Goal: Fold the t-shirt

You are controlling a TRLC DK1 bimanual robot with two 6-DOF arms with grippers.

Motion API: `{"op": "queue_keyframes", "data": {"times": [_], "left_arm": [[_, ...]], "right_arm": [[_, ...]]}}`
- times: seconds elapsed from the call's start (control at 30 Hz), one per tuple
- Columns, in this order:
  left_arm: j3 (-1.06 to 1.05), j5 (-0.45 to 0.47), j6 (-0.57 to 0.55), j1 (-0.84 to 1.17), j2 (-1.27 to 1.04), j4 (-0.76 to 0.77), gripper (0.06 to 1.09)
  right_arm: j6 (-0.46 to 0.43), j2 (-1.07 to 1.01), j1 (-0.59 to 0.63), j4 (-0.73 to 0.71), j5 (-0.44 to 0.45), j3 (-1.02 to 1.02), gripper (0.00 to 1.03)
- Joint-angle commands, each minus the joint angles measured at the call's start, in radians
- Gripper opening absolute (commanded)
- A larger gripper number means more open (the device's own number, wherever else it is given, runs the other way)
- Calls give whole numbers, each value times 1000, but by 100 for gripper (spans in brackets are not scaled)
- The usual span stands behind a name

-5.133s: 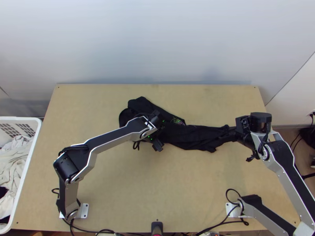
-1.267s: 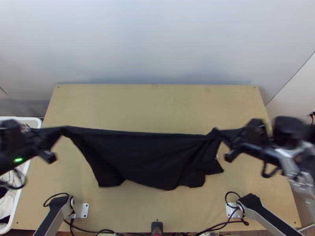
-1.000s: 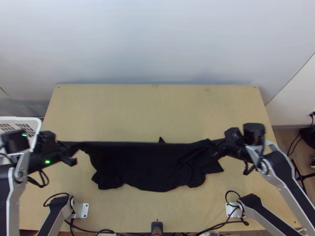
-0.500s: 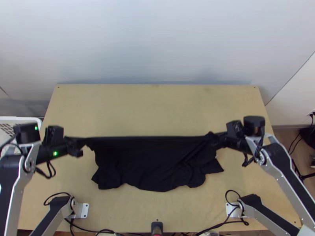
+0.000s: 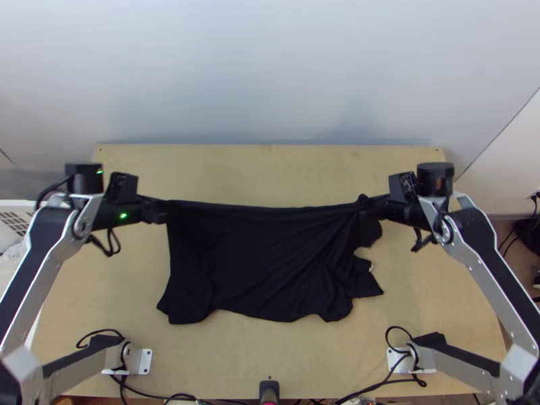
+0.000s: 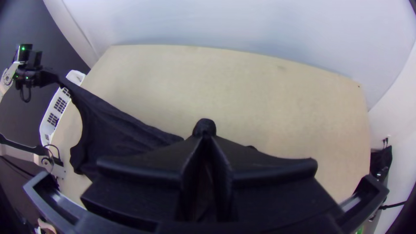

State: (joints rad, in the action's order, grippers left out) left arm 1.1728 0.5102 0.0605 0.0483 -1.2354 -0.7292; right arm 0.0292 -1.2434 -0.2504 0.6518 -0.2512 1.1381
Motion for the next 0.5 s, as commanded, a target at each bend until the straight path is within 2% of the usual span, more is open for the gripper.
{"op": "queue_keyframes", "data": {"times": [0.0,0.23,0.47], "left_arm": [[-18,-19,19,24,-131,67,10],[-41,-19,30,56,-142,65,10],[-27,-19,38,42,-145,63,10]], "right_arm": [[-6,-126,3,-12,1,25,29],[-5,-179,8,-9,1,37,72],[-45,-162,16,63,1,-44,72]]}}
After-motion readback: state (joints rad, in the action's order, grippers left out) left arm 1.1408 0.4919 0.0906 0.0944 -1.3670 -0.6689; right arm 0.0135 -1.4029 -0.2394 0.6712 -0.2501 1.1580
